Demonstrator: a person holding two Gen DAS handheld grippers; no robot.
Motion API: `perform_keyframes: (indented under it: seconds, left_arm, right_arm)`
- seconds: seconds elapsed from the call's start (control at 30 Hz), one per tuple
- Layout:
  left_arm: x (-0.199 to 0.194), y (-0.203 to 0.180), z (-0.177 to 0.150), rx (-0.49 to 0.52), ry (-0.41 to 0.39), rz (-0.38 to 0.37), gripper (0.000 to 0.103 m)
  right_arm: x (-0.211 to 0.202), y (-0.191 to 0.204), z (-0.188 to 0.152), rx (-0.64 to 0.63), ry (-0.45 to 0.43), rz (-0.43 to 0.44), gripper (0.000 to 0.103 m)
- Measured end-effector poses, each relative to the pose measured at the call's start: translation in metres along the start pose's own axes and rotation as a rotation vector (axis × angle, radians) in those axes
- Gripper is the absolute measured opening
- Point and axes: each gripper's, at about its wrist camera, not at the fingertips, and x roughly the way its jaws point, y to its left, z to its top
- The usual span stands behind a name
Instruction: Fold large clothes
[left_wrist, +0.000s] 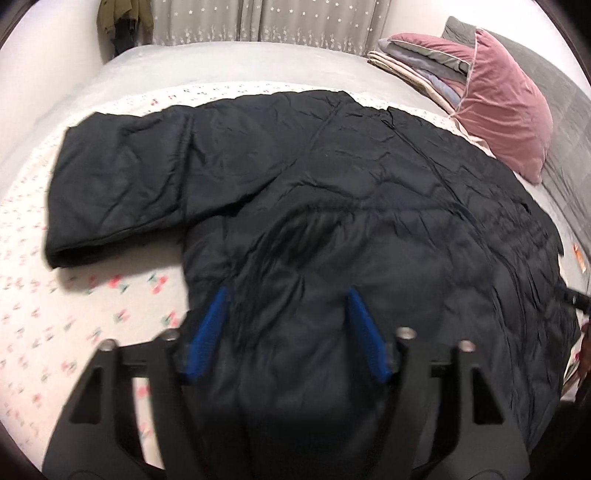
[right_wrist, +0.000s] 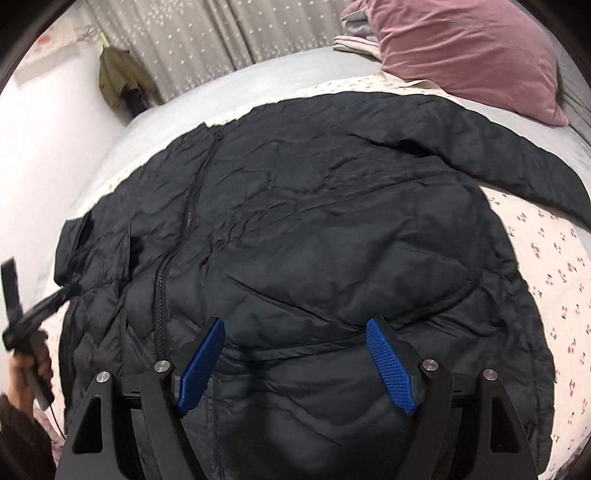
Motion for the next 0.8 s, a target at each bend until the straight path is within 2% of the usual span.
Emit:
perform_keyframes:
  seconds: [0.03,0.07,0.1,0.13,0.27,0.37,0.47,0.53,0.6,0.63,0.7,0.77,0.8]
  left_arm:
    - [0.000,-0.001,-0.001,-0.010,-0.002,-0.010,0.040]
    - [0.002,-0.001,0.001,-0.016,-0.004,-0.013,0.019]
    - [0.002,-0.003,0.004,-0.008,-0.008,-0.016,0.008]
    - [-0.003,-0.007,0.004,0.005,-0.018,-0.028,0.004]
    - [-0.045,-0.019,-0.007,0.093,-0.099,-0.071,0.003]
    - [-0.074,-0.022,-0.024,0.158,-0.107,-0.107,0.003]
    - [-0.081,-0.019,-0.049,0.250,-0.030,-0.073,0.003]
    - [-0.073,-0.016,-0.067,0.323,0.080,-0.022,0.003]
    - [-0.070,-0.013,-0.080,0.361,0.165,-0.005,0.003]
    - [-0.075,-0.013,-0.085,0.378,0.172,-0.005,0.005]
    - [-0.093,-0.015,-0.085,0.368,0.121,-0.029,0.016]
    - [-0.114,-0.018,-0.077,0.311,0.027,-0.087,0.041]
    - [-0.119,-0.021,-0.072,0.287,-0.010,-0.104,0.045]
  right_arm:
    - [0.001,0.003,0.000,-0.006,-0.004,-0.007,0.080]
    - [0.002,0.008,0.001,-0.013,-0.009,-0.019,0.080]
    - [0.001,0.009,0.002,-0.021,-0.013,-0.029,0.080]
    - [0.002,0.011,0.003,-0.028,-0.017,-0.038,0.080]
    - [0.002,0.008,0.001,-0.011,-0.014,-0.034,0.080]
    - [0.003,0.005,-0.002,0.018,0.007,-0.018,0.080]
    - [0.000,0.006,-0.002,0.020,0.009,0.002,0.080]
    - [-0.002,0.007,-0.003,0.020,0.003,0.001,0.080]
    - [-0.002,0.005,-0.003,0.026,0.002,-0.009,0.080]
    - [-0.002,0.005,-0.003,0.029,0.003,-0.010,0.080]
    - [-0.004,0.001,-0.004,0.047,0.006,-0.001,0.080]
    - [-0.005,0.001,-0.004,0.060,0.004,0.013,0.080]
    - [-0.004,0.002,-0.004,0.061,0.005,0.020,0.080]
